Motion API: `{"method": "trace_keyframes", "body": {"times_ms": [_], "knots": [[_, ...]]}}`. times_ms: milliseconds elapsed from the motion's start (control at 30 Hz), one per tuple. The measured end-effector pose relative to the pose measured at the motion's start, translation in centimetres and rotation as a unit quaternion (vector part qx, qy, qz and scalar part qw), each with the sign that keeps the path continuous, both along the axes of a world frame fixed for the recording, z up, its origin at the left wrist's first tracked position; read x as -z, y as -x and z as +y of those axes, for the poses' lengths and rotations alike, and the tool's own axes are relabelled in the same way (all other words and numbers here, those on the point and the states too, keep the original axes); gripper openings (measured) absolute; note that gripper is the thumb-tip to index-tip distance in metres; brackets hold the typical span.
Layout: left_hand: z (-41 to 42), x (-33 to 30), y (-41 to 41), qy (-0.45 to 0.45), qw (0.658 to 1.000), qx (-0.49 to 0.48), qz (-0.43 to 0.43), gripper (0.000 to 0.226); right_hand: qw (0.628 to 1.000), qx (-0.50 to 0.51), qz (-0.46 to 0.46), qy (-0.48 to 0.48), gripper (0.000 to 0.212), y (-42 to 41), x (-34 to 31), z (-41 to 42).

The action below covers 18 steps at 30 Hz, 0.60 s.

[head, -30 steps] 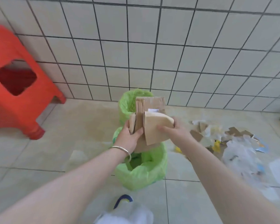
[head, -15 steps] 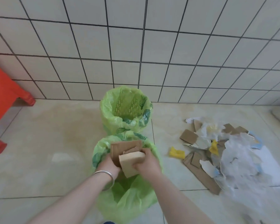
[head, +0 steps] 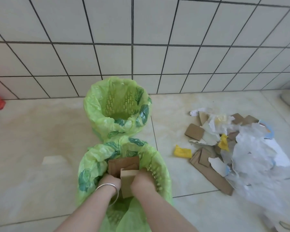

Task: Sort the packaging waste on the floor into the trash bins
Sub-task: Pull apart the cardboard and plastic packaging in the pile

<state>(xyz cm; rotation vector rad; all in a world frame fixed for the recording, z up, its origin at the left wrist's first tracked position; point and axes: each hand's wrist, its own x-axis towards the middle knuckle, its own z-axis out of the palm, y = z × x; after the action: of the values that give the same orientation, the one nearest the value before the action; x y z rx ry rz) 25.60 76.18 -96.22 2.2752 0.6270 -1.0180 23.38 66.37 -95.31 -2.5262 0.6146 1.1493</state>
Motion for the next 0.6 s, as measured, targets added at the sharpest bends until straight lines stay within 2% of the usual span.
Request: {"method": "trace_keyframes", "body": {"times_ms": [133,200,333,400,467,600], "knots": [[-0.4,-2.7,0.3,-0.025,1.0,-0.008,-0.017,0.019,0.995,-0.078,-0.059,0.02,0.033,0.8,-3.1,-0.2],[-1.0,-4.5,0.7,-0.033,0.998,-0.017,-0.05,0.024,0.992,-0.047,-0.116,-0.007,0.03,1.5,-5.0,-0.7],[-3.4,-9.5,2.5,-0.071,0.973,-0.028,-0.218,0.037,0.968,0.044,-0.23,-0.089,0.026,3.9,-9.8,-2.8],[-5.8,-12.4,3.7,-0.062,0.955,0.037,-0.288,0.034,0.945,0.096,-0.28,-0.139,0.028,5.6,-11.9,-4.5],[-8.9,-14.8,4.9,-0.026,0.94,0.13,-0.315,0.029,0.923,0.15,-0.311,-0.167,0.025,7.3,-13.6,-6.8],[-16.3,-16.2,7.0,0.026,0.927,0.246,-0.284,0.023,0.895,0.244,-0.329,-0.176,0.017,11.2,-14.4,-13.2]]}}
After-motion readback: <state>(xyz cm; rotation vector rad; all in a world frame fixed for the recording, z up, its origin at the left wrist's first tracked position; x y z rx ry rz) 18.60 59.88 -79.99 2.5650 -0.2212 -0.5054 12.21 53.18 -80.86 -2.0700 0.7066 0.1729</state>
